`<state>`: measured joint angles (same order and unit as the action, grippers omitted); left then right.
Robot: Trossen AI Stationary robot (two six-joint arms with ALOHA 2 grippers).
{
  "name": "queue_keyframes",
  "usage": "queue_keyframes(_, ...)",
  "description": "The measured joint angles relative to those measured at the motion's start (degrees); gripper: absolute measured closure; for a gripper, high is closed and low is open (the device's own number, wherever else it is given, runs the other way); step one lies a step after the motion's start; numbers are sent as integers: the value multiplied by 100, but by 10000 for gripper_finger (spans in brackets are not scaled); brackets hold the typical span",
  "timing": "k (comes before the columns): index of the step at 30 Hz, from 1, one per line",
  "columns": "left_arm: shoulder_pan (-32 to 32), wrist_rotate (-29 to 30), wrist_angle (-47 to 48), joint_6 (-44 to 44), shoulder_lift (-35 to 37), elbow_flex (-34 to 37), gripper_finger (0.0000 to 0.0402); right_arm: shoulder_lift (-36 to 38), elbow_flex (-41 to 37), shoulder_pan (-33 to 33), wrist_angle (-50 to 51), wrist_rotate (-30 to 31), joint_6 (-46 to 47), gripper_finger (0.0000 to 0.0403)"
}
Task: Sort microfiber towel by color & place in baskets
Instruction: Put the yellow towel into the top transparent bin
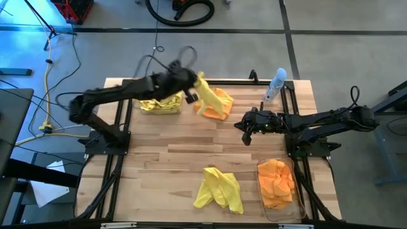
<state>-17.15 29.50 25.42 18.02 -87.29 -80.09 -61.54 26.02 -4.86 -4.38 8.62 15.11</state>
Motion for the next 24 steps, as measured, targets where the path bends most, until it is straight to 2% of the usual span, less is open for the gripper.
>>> queue_keyframes(9,-52,1199,32,7,1571,0,401,0,0,0,4,0,2,384)
queue_keyframes(18,-50,1902,415,-10,2671,0,401,0,0,0,4,0,2,384)
queue_keyframes(24,-48,1864,1402,-654,3042,4,401,0,0,0,4,0,2,384)
